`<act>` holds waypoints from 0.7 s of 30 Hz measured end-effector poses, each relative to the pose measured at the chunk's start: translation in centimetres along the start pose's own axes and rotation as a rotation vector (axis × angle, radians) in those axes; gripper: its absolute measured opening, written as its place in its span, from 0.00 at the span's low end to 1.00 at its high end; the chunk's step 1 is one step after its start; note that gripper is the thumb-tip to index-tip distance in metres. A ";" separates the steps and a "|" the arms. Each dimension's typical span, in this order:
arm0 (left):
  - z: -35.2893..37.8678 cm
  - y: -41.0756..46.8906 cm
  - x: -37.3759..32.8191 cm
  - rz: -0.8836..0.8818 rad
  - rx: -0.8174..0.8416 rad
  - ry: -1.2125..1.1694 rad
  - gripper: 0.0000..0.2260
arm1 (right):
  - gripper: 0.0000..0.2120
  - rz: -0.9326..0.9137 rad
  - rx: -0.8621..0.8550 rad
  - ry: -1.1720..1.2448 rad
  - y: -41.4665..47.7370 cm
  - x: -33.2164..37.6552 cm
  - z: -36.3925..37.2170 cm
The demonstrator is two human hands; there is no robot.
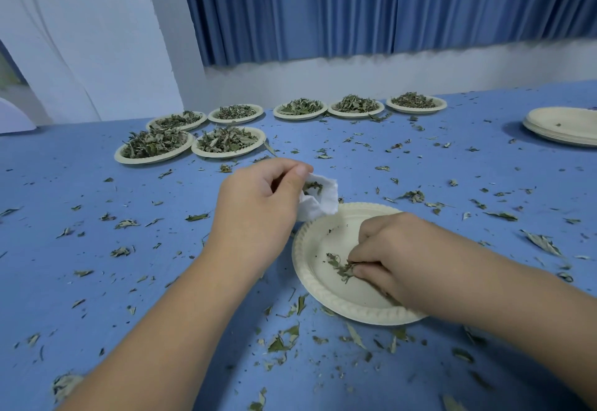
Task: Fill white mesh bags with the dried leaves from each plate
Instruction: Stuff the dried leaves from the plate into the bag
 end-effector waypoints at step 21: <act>2.3 -0.5 -1.4 -0.034 0.102 0.015 0.12 | 0.10 0.105 -0.264 0.177 -0.5 -1.1 -6.6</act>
Point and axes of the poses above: each hand's wrist, its own y-axis towards the middle knuckle, its own z-axis out of the palm, x = y × z, the point moved 10 cm from there along y, towards the middle knuckle, and after that the axes turned 15 degrees about x, right-handed, at the moved point
